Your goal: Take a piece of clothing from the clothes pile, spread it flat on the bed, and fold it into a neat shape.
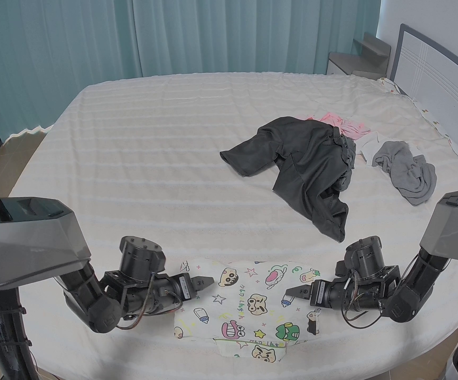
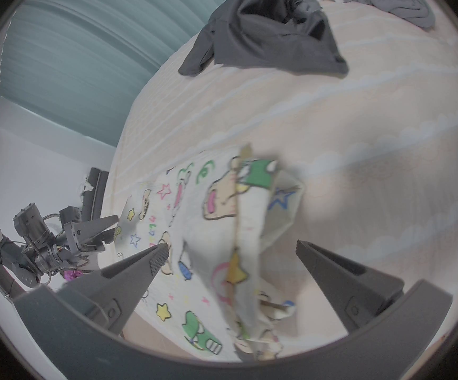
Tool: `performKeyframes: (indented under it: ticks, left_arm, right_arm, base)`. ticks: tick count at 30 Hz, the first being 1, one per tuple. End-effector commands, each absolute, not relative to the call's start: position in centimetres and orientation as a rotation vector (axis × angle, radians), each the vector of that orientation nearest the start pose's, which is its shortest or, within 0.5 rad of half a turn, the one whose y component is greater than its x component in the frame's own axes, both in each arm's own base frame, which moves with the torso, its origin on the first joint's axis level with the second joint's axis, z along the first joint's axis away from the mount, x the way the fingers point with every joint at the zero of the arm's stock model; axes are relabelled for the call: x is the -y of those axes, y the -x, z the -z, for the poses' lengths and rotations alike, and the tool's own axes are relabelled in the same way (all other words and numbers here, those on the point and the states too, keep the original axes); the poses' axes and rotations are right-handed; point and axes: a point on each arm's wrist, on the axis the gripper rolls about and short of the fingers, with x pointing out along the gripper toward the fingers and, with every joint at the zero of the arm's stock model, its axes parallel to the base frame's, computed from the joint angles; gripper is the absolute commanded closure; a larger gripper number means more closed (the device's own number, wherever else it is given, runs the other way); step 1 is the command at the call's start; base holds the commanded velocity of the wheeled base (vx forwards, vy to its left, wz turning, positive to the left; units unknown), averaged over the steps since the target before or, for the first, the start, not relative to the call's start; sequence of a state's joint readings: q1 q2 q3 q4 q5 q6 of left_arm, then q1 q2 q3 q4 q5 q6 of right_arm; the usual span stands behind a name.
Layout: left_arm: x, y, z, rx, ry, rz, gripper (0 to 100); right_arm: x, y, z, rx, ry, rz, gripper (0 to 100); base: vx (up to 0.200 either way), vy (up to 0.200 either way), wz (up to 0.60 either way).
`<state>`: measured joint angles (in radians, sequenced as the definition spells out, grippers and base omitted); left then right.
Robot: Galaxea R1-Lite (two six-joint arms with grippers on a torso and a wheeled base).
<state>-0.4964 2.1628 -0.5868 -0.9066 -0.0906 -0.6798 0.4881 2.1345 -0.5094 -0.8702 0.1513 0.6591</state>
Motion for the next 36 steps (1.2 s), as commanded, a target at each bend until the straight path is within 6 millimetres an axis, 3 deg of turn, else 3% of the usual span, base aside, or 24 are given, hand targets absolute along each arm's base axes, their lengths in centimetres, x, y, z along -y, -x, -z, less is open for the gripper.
performKeyframes:
  ticks: [1, 7, 8, 11, 15, 16, 17, 18, 23, 24, 28, 32, 36]
  left_arm:
    - [11.6, -28.1, -2.2, -0.749, 0.536, 0.233, 0]
    - [7.6, -26.4, -6.4, -0.589, 0.599, 0.181, 0]
    - [6.6, -25.2, -8.4, -0.520, 0.614, 0.181, 0]
    - [5.7, -22.4, -11.3, -0.414, 0.629, 0.202, 0]
    - [4.8, -19.0, -14.4, -0.254, 0.630, 0.206, 0]
    - [4.3, -17.2, -16.1, -0.147, 0.612, 0.172, 0]
    - [4.2, -16.9, -16.4, -0.129, 0.608, 0.166, 0]
    - [3.6, -15.0, -17.3, -0.071, 0.564, 0.091, 0]
    - [1.9, -9.8, -18.0, -0.013, 0.495, -0.074, 0]
    - [1.2, -7.5, -18.2, 0.007, 0.496, -0.080, 0]
    - [-0.2, -2.7, -17.1, -0.007, 0.429, -0.149, 0]
    - [-1.1, 1.2, -16.2, 0.029, 0.368, -0.262, 0]
    - [-1.1, 2.9, -15.3, 0.058, 0.337, -0.336, 0]
  right_arm:
    - [-11.8, -26.2, -1.7, -0.873, -0.504, -0.239, 0]
    - [-8.2, -24.8, -5.8, -0.737, -0.560, -0.187, 0]
    - [-7.4, -23.5, -7.9, -0.665, -0.570, -0.200, 0]
    - [-6.5, -20.5, -11.3, -0.525, -0.566, -0.220, 0]
    - [-5.1, -16.8, -13.7, -0.403, -0.477, -0.185, 0]
    - [-4.4, -14.9, -14.6, -0.356, -0.441, -0.164, 0]
    - [-4.3, -14.5, -14.8, -0.345, -0.437, -0.161, 0]
    - [-3.6, -12.3, -15.7, -0.287, -0.440, -0.157, 0]
    - [-1.7, -6.6, -15.5, -0.234, -0.411, -0.124, 0]
    - [-1.0, -4.5, -15.0, -0.219, -0.372, -0.087, 0]
    - [0.4, -0.5, -14.0, -0.163, -0.285, -0.018, 0]
    - [0.9, 1.4, -12.9, -0.127, -0.241, 0.097, 0]
    - [0.8, 2.6, -11.7, -0.048, -0.163, 0.163, 0]
  base:
    - [0.000, 0.000, 0.00]
    - [0.000, 0.000, 0.00]
    - [0.000, 0.000, 0.00]
    - [0.000, 0.000, 0.00]
    - [0.000, 0.000, 0.00]
    - [0.000, 0.000, 0.00]
    - [0.000, 0.000, 0.00]
    - [0.000, 0.000, 0.00]
    - [0.000, 0.000, 0.00]
    - [0.000, 0.000, 0.00]
    - [0.000, 0.000, 0.00]
    - [0.000, 0.000, 0.00]
    - [0.000, 0.000, 0.00]
